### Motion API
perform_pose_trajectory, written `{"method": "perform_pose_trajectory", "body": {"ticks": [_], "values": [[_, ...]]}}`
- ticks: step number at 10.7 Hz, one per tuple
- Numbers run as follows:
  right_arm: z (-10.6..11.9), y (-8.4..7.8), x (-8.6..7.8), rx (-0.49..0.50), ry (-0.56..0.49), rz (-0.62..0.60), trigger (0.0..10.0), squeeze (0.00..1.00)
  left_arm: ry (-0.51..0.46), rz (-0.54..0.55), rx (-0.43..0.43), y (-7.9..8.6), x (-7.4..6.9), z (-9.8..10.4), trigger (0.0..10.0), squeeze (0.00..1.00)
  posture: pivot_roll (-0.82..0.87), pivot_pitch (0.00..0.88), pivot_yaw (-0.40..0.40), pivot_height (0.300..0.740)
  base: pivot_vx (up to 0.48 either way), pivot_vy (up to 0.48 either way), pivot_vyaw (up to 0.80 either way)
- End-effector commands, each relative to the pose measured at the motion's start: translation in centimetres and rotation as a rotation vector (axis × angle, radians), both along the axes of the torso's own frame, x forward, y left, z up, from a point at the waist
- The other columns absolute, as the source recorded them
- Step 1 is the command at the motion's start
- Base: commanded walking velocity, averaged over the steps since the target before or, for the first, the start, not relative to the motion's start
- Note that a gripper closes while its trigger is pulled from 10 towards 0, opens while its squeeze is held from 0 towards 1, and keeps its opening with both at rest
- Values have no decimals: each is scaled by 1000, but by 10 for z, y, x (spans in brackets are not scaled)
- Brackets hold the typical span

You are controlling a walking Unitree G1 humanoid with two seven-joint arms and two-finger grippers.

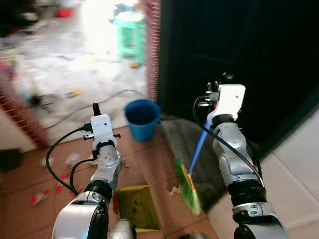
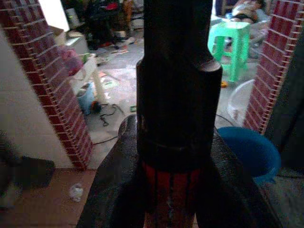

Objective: Sweep floor

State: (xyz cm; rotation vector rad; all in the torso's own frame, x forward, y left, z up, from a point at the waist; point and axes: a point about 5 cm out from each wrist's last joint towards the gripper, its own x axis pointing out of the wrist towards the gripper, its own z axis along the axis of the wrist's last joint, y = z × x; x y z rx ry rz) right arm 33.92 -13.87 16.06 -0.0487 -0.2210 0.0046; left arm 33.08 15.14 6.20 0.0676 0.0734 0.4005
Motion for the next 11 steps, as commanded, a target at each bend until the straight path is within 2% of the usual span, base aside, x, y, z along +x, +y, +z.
{"method": "perform_pose_trajectory", "body": {"ticks": [1,2,4,6,7,8,9,11], "values": [[13,2,-1,-11,-63,10,10000,0,-4,42,-14,8,4,5,10000,0,-110,0,15,740,0,0,800],[13,3,-2,-10,-62,13,10000,0,0,91,-29,14,4,7,10000,0,-106,0,14,740,0,0,800],[14,7,-1,-8,-63,24,10000,0,-39,64,-32,18,3,11,10000,0,-97,3,12,740,0,0,800],[17,12,2,-4,-69,38,10000,0,-19,49,6,20,-2,6,10000,0,-78,26,5,740,0,0,800],[20,13,3,1,-75,42,10000,0,-25,3,-13,15,-3,4,10000,0,-78,32,-4,740,0,0,0],[17,11,3,5,-67,37,10000,0,-9,32,-37,16,-3,2,10000,0,-78,32,-4,740,0,0,0],[15,8,1,-18,-63,13,10000,0,-15,19,-25,13,-1,3,10000,0,-93,27,-4,740,0,0,0],[14,-4,-1,-59,-71,-58,10000,0,5,-77,-32,-1,2,0,10000,0,-107,22,12,740,0,0,0]]}}
